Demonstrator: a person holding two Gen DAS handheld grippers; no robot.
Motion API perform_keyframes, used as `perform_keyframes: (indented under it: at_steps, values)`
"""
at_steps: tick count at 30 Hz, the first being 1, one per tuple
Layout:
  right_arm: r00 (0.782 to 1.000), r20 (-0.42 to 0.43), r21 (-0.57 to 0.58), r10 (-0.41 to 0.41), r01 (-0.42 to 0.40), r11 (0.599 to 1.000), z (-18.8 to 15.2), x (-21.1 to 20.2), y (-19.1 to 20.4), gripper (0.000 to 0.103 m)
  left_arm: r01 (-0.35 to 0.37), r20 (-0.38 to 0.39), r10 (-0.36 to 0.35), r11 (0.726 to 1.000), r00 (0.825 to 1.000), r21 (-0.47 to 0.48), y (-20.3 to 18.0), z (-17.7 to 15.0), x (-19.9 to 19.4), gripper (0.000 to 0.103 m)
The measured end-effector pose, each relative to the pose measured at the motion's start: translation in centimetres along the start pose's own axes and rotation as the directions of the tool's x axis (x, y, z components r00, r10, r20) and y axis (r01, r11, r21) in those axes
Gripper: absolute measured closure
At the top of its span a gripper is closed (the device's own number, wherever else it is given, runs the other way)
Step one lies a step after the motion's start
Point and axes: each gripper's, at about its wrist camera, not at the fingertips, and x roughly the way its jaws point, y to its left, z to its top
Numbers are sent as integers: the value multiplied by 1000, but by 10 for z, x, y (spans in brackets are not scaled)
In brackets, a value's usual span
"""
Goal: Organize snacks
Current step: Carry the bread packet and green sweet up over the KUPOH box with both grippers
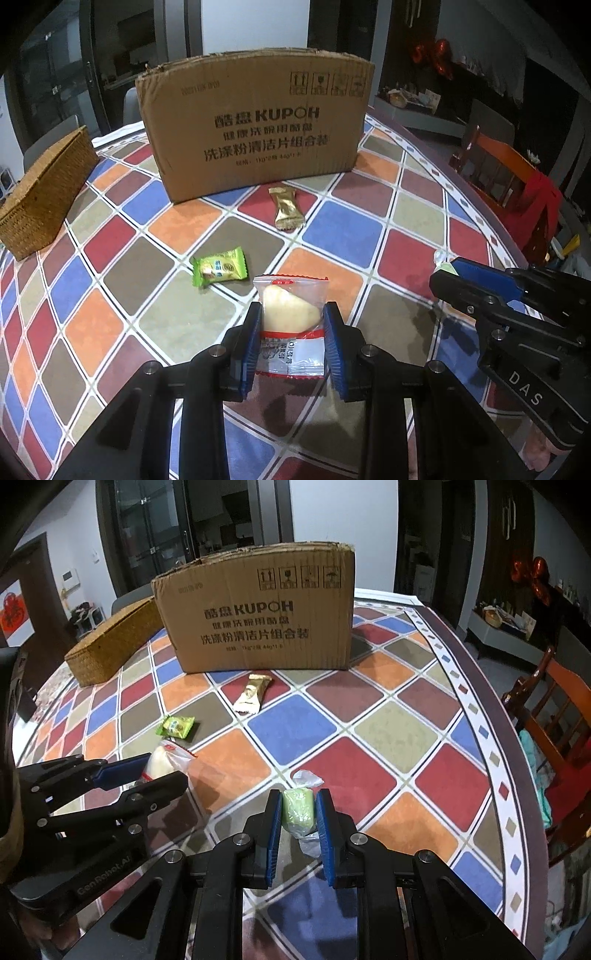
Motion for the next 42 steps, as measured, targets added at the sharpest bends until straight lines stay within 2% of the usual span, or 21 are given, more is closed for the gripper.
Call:
perform_keyframes:
  at_steps: [42]
  values:
    - [991,133,-44,15,-9,999,96,-33,20,83,-49,133,59,996,989,-75,40,82,-57,70]
